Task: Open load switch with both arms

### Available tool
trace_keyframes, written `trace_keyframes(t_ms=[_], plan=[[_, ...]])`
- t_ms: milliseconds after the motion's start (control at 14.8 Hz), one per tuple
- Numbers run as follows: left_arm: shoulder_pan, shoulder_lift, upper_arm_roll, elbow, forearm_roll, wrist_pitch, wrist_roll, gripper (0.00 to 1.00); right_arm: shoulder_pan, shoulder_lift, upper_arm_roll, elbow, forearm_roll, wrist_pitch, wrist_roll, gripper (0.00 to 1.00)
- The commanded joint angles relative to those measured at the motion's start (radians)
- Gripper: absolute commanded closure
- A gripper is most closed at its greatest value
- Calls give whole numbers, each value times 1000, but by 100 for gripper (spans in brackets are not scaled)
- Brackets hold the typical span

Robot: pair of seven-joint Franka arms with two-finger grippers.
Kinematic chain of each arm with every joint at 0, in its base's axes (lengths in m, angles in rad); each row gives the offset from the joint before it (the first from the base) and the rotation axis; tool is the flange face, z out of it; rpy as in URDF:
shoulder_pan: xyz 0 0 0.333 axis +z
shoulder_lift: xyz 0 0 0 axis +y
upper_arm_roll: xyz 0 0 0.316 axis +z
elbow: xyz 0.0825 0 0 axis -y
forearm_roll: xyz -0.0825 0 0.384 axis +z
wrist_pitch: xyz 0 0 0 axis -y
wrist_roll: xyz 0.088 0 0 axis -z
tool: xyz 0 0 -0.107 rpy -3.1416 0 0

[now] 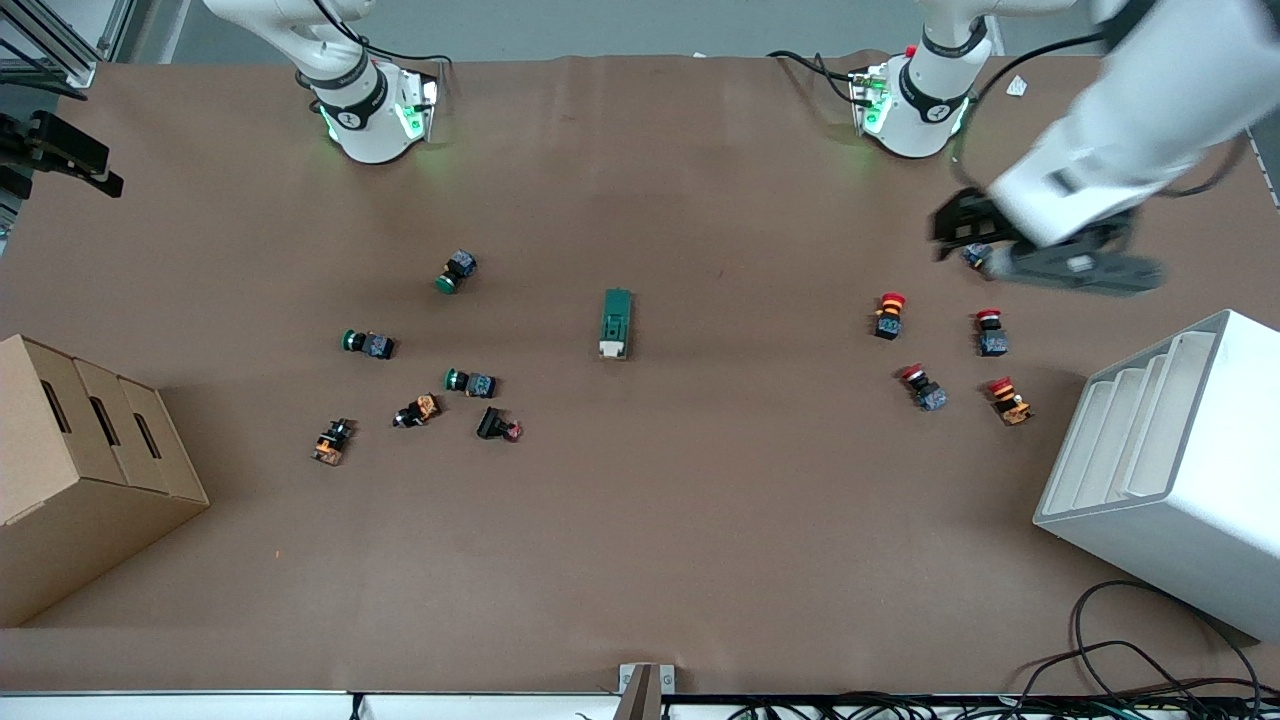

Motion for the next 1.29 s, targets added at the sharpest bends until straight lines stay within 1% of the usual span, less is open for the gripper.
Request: trace_keyframes(t_ms=[0,135,203,338,406,473,609,676,812,947,1150,1217], plan=[[-39,17,-79,-75,0,133,-217,0,-5,-21,6,-13,-8,-4,-12,0],[-87,47,-121,-117,10,210,-367,0,-5,-21,6,-13,-9,-4,-12,0],[-119,52,-124,-147,10,262,-423,0,-5,-21,6,-13,-9,-4,-13,0],[-206,55,-124,-233,11,407,-586,0,-5,-21,6,-13,-9,-4,-13,0],[-243,63,-124,-261,28,464,-659,0,-5,-21,6,-13,-11,-4,-12,0],[-280,86,-124,-273,64,501,-733,0,-5,-21,6,-13,-11,-4,-12,0],[-353,148,-124,-267,149,535,-886,0,-5,-21,6,-13,-11,-4,-13,0],[-390,184,-124,-269,190,573,-965,0,-5,-21,6,-13,-11,-4,-13,0],[-452,254,-124,-269,294,642,-1133,0,-5,-21,6,-13,-11,-4,-12,0],[-521,329,-124,-264,470,679,-1316,0,-5,-21,6,-13,-12,-5,-13,0],[-594,438,-126,-254,751,687,-1567,0,-5,-21,6,-13,-12,-7,-12,0],[-616,467,-126,-254,840,688,-1655,2,-5,-21,6,-13,-12,-5,-12,0]])
